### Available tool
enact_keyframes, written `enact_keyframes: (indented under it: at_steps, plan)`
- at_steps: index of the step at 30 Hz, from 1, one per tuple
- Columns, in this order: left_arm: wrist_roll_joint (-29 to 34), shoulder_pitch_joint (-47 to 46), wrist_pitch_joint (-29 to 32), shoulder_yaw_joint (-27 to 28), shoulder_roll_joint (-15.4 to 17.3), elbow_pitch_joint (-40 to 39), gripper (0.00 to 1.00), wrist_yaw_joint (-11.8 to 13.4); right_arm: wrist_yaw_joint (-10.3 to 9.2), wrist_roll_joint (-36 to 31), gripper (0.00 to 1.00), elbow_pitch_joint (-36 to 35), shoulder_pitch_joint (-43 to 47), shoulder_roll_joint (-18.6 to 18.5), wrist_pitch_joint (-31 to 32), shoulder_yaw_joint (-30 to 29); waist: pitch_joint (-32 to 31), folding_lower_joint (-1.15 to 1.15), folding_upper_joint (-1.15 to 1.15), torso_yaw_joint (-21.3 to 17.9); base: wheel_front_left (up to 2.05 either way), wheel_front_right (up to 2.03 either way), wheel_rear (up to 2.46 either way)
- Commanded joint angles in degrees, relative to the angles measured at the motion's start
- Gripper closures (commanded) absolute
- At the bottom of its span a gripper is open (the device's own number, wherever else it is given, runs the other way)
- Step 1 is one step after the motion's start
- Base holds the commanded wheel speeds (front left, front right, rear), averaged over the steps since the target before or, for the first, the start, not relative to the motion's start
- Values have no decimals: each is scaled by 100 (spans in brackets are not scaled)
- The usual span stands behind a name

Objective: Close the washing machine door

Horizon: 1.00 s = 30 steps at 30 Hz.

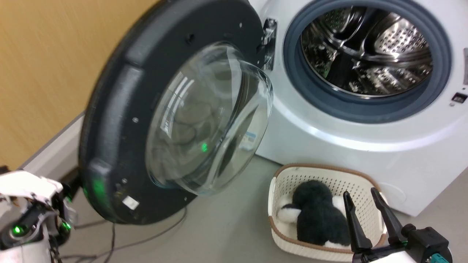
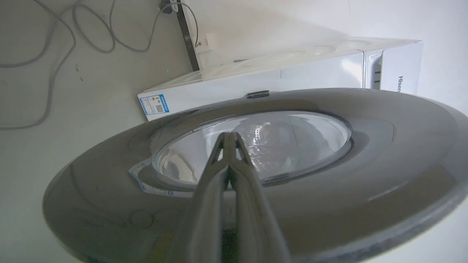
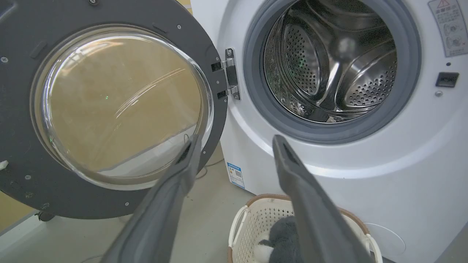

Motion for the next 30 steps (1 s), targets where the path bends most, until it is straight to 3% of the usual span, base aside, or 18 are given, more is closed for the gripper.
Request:
enact_keyframes:
  at_steps: [1, 9, 16, 22, 30]
  plan:
    - [-45, 201, 174, -63, -57, -102, 100, -19, 5, 80, 0, 29, 51, 21, -25, -4, -128, 0, 0, -24, 0, 0, 0]
    - [-376, 1056, 1246, -435, -464, -1147, 100, 96, 5, 102, 0, 22, 162, 21, -25, -120, -423, 0, 0, -213, 0, 0, 0]
    - [-580, 1785, 1629, -917, -773, -2099, 100, 285, 5, 38, 0, 32, 203, 21, -25, -224, -527, 0, 0, -604, 0, 0, 0]
    - [-971, 2224, 1454, -1526, -850, -2608, 100, 446, 5, -5, 0, 11, 220, 21, -25, -302, -490, 0, 0, -1086, 0, 0, 0]
    - [-1660, 2422, 384, -2745, -855, -2858, 100, 472, 5, -84, 0, -14, 167, 21, -25, -301, -293, 0, 0, -1921, 0, 0, 0]
